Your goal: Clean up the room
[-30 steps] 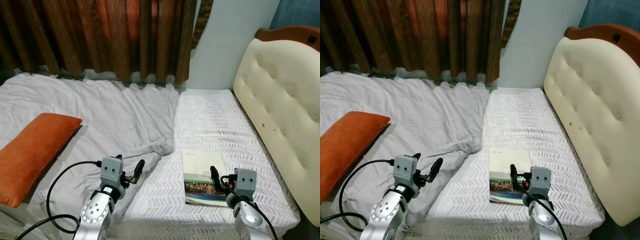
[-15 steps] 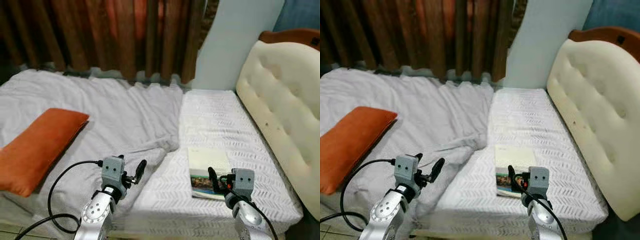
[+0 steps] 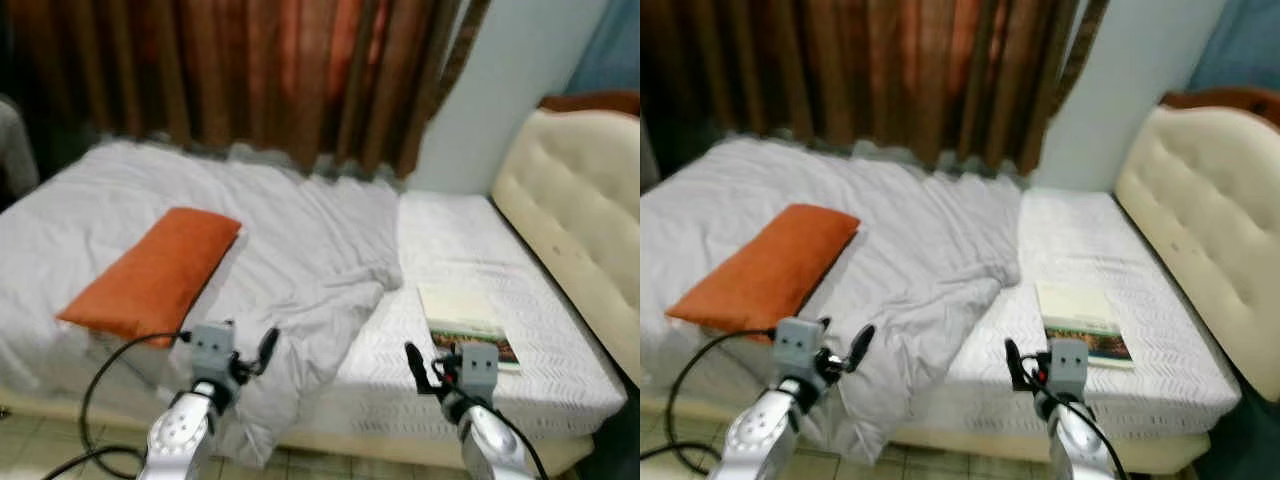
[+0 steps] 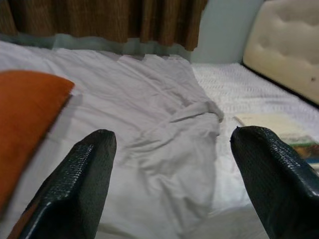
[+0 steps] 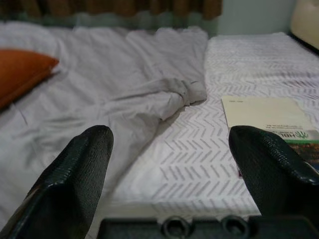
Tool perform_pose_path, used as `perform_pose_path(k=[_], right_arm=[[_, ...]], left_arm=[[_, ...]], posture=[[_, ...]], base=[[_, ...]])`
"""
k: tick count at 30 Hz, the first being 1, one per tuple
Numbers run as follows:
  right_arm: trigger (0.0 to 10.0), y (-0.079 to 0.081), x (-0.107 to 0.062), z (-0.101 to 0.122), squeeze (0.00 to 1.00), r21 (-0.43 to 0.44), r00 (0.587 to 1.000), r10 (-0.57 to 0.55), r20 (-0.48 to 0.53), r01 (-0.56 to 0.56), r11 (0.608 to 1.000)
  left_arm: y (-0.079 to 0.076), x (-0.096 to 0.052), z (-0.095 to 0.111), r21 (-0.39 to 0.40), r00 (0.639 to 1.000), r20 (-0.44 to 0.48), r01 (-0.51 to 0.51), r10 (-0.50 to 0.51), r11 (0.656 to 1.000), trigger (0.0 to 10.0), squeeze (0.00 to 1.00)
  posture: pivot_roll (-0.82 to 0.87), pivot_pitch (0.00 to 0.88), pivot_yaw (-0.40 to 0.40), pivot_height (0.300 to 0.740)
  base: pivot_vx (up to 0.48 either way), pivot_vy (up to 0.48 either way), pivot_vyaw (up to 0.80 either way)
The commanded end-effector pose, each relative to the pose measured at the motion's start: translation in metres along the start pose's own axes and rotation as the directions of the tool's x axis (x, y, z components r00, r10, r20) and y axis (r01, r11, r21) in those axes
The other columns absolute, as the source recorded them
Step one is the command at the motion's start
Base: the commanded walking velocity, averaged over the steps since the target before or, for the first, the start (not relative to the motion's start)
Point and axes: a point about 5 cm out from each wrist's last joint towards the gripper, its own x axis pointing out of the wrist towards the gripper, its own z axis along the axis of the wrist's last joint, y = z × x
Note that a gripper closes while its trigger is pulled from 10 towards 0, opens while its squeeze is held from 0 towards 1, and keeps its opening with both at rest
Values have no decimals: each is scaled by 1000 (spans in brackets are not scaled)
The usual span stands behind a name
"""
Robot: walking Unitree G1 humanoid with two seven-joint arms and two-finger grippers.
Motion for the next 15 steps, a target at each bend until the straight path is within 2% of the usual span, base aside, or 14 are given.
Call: perform_pose_path(k=[1, 4, 10, 15], right_arm=[[10000, -9, 1, 7, 0, -7, 1000, -20, 19, 20, 1000], [10000, -9, 1, 6, 0, -11, 1000, -18, 10, 18, 1000], [10000, -7, 1, 5, 0, -13, 1000, -10, 2, 10, 1000], [10000, -5, 2, 5, 0, -11, 1000, 0, 3, 0, 1000]], left_arm=[[-11, 7, 4, 6, 999, 11, 39, -39, 999, 10000, 0], [-9, 7, 4, 12, 999, 5, 39, -39, 999, 10000, 0], [-7, 6, 3, 11, 999, 1, 40, -40, 999, 10000, 0], [-9, 5, 3, 19, 999, 2, 38, -38, 999, 10000, 0]], posture=[[64, 0, -72, 740], [64, 0, -71, 740], [66, 0, -68, 740], [74, 0, -73, 740]], base=[[0, 480, 0], [0, 480, -292], [0, 480, -800], [0, 480, 0]])
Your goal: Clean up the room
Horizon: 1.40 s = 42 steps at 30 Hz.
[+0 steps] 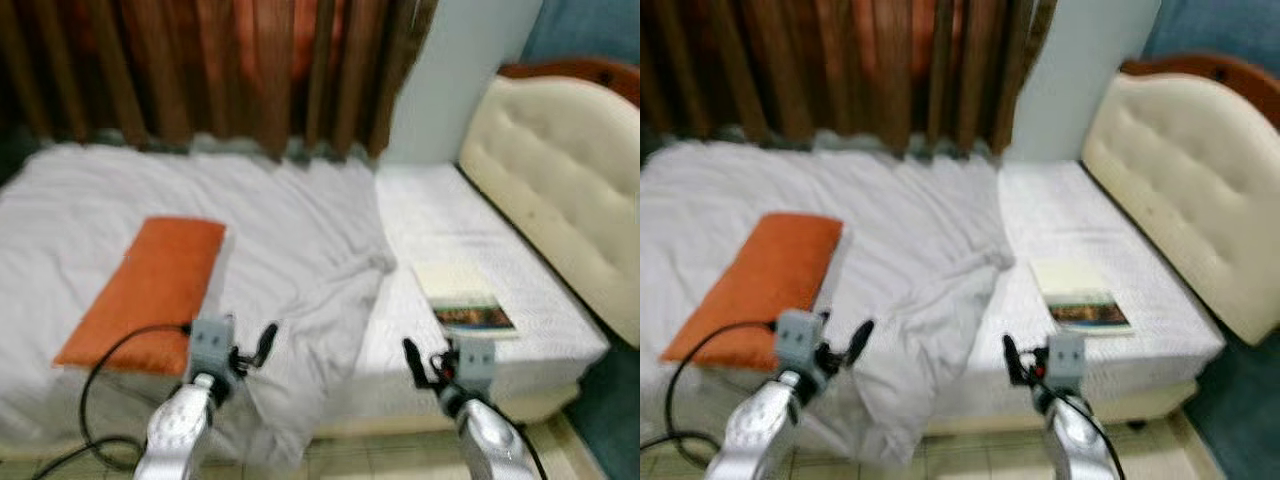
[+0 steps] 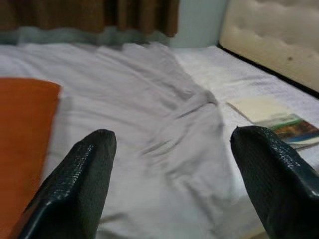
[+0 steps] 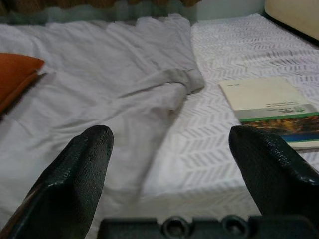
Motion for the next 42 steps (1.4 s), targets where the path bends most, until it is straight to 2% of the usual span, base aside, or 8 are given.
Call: perform_pose_path(k=[1, 11, 18, 22, 26, 28, 32, 42], right_arm=[[10000, -6, 1, 4, 0, -18, 1000, -1, 1, 1, 1000], [10000, 0, 6, 6, 0, -14, 1000, 22, -1, -22, 1000], [10000, 2, 7, 6, 0, -2, 1000, 29, 2, -29, 1000], [10000, 3, 6, 5, 0, 4, 999, 38, 0, -38, 999], [10000, 11, 8, 8, 0, 45, 996, 88, 21, -89, 995], [10000, 12, 9, 9, 0, 42, 995, 92, 24, -93, 995], [10000, 13, 10, 9, 0, 40, 995, 93, 24, -94, 995], [10000, 13, 9, 8, 0, 41, 995, 100, 21, -101, 994]], left_arm=[[-7, 1, 1, 3, 1000, 1, 13, -13, 1000, 10000, 0], [-3, -1, 0, 30, 1000, -7, -24, 24, 999, 10000, 0], [-1, -1, 1, 64, 999, -1, -47, 47, 997, 10000, 0], [3, 2, 4, 17, 995, 10, -99, 99, 995, 10000, 0], [2, 4, 14, 46, 996, 54, -78, 76, 996, 10000, 0], [2, 5, 13, 37, 996, 51, -78, 76, 996, 10000, 0], [4, 7, 11, 81, 996, 35, -89, 86, 993, 10000, 0], [5, 8, 12, 82, 996, 32, -91, 89, 992, 10000, 0]], posture=[[75, 0, -74, 740], [91, 0, -91, 740], [97, 0, -94, 740], [97, 0, -93, 740], [92, 0, -90, 740], [90, 0, -89, 740], [90, 0, -87, 740], [89, 0, -85, 740]], base=[[0, 480, 0], [0, 480, 392], [0, 480, 0], [0, 0, 0], [320, 0, 0], [428, 0, 0], [428, 0, 0], [431, 0, 0]])
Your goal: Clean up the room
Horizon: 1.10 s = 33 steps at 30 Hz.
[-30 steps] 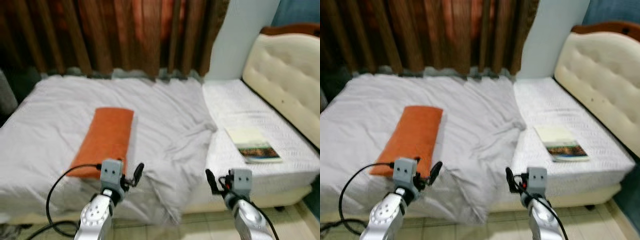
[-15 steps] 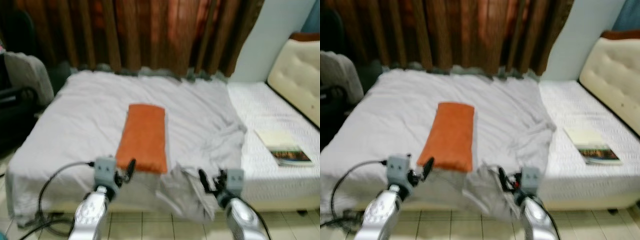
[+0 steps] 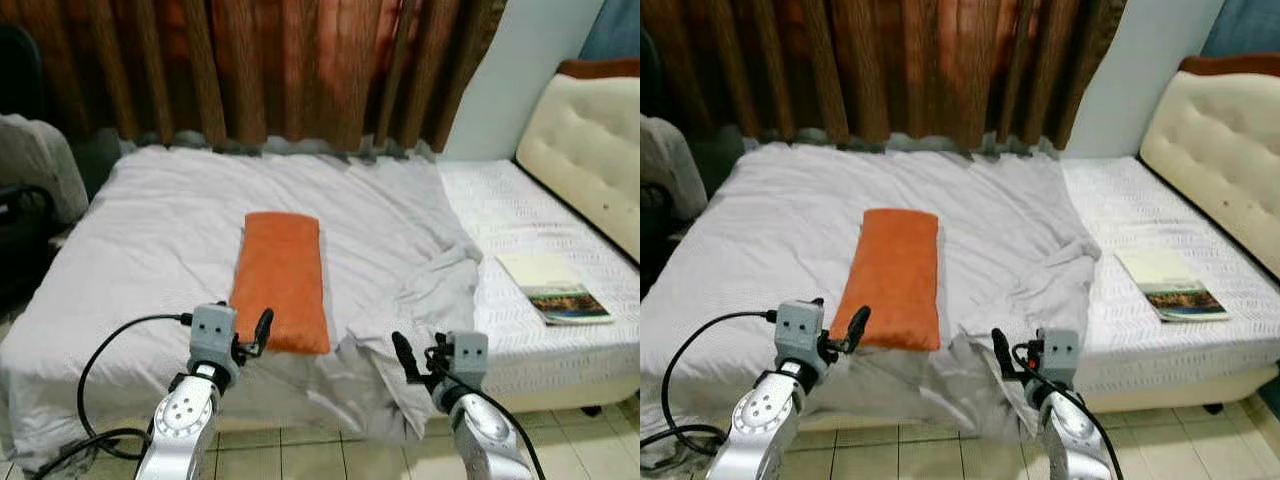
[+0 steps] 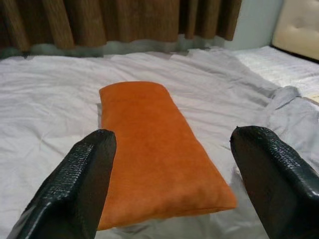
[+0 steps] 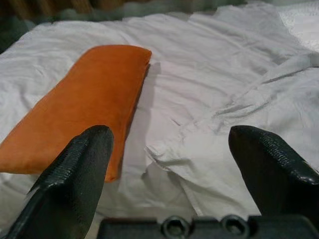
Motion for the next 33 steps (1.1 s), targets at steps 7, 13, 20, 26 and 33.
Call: perform_pose_path(k=[7, 13, 20, 26, 33], right_arm=[[10000, 2, 3, 6, 0, -4, 1000, 27, 11, -27, 1000], [10000, 4, 4, 5, 0, -19, 999, 41, -1, -41, 999], [10000, 5, 5, 6, 0, -11, 999, 48, 7, -48, 999], [10000, 5, 6, 7, 0, -19, 999, 51, 4, -51, 999], [10000, 5, 6, 5, 0, -24, 999, 47, -14, -47, 999]], left_arm=[[2, 0, -3, -51, 999, -14, -33, 33, 998, 10000, 0], [3, -1, -3, -42, 999, -14, -38, 38, 998, 10000, 0], [3, 0, -3, -34, 999, -11, -33, 32, 999, 10000, 0], [5, 3, -1, -23, 1000, -8, -26, 26, 999, 10000, 0], [12, 7, 0, 22, 1000, -16, -23, 23, 1000, 10000, 0]], posture=[[94, 0, -91, 740], [98, 0, -94, 740], [100, 0, -98, 740], [101, 0, -97, 740], [102, 0, -96, 740]], base=[[403, 138, 0], [343, 336, 0], [345, 334, 221], [345, 334, 0], [376, 269, -113]])
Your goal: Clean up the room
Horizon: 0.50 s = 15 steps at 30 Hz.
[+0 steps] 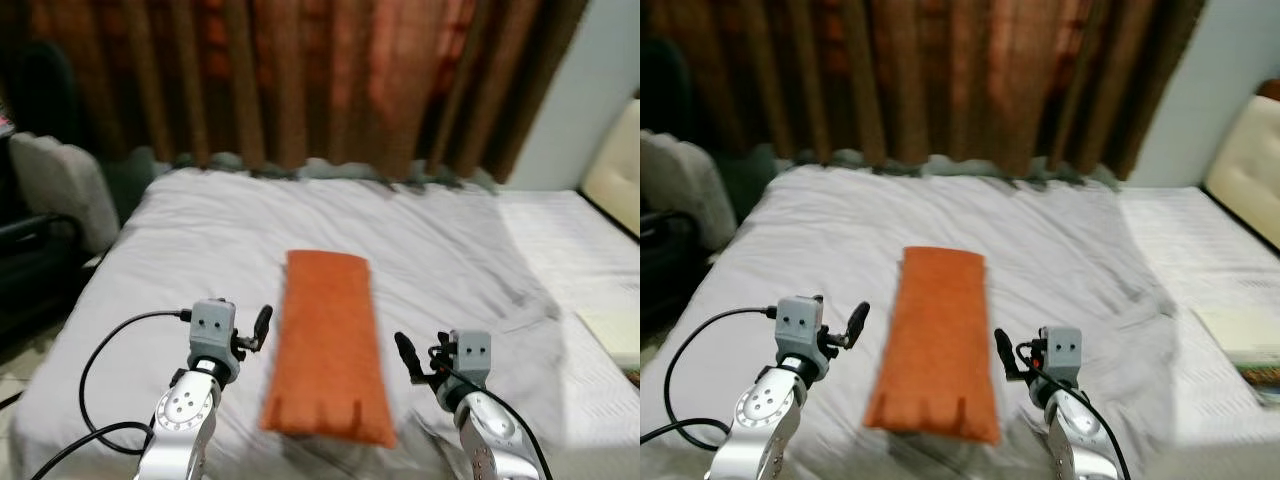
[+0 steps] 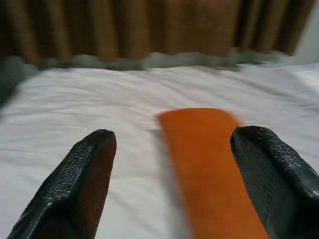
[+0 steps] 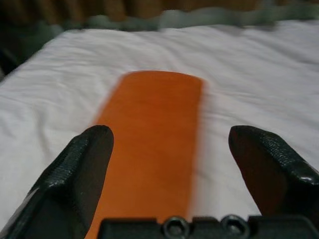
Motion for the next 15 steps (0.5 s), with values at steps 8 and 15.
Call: perform_pose_path(k=[8, 15], right_arm=[[10000, 7, 5, 3, 0, -7, 1000, 25, 4, -25, 1000], [10000, 8, 6, 4, 0, -5, 1000, 27, 9, -27, 1000]], left_arm=[[1, 5, -6, 39, 998, -53, -21, 23, 999, 10000, 0], [-1, 4, -6, 37, 999, -40, -13, 14, 999, 10000, 0]], posture=[[102, 0, -91, 740], [100, 0, -91, 740]], base=[[289, 0, -492], [245, 0, 0]])
